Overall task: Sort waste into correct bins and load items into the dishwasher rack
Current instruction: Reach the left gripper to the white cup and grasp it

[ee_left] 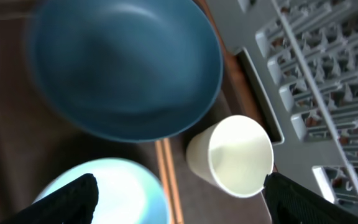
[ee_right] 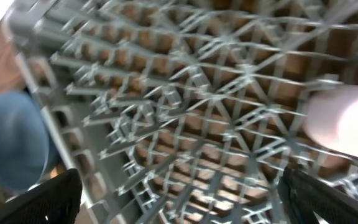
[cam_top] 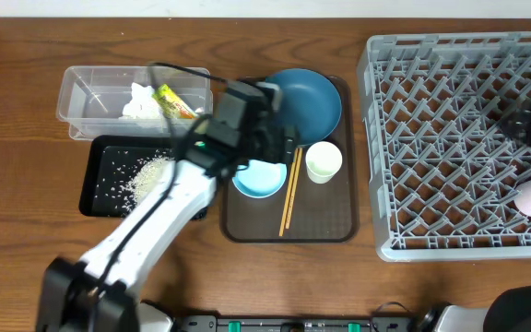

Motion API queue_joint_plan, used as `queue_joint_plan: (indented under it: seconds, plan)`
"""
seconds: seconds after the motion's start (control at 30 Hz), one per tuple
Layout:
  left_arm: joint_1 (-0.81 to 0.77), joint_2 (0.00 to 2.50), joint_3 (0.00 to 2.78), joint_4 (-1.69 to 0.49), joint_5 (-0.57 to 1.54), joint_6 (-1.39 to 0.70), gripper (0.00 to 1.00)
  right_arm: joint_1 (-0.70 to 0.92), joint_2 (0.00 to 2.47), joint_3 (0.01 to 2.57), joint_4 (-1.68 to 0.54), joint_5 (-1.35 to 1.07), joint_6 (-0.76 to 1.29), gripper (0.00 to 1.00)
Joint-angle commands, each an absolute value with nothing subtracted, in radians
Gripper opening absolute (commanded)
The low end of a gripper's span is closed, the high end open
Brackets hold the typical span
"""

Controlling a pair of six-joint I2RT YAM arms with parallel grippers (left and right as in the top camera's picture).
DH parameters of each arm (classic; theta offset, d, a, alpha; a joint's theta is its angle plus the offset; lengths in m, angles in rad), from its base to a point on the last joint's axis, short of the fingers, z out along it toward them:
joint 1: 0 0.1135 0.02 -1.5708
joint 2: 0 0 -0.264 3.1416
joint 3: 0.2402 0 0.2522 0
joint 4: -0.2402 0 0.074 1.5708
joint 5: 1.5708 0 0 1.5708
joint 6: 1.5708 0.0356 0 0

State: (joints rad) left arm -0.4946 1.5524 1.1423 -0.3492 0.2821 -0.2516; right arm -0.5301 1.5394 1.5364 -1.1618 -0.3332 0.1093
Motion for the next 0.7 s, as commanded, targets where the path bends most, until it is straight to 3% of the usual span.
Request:
queue_joint_plan:
  seconds: [0.0,0.23,0.3,0.47,0.67]
  plan:
    - [-0.537,1.634,1.150,-0.325,0.279,-0.267,0.88,-0.469,1.533,1.548,-1.163,-0.355,0.072,0.99]
    - [-0.608,1.783,1.150,-0.245,0.279,-0.267,0.87,-0.412,1.533,1.548,-1.164,-0.355,0.062,0.99]
    - [-0.619,1.818,1.150,-0.234,0.279,-0.267,0.82,-0.411,1.533,1.548,-1.168,-0.355,0.062,0.99]
    - [-0.626,1.860,1.150,-0.263,0.279,-0.267,0.38,-0.411,1.533,1.548,-1.179,-0.355,0.061,0.99]
    - [-0.621,1.825,1.150,-0.290,0.279,-0.267,0.10,-0.411,1.533,1.548,-1.179,-0.356,0.047,0.99]
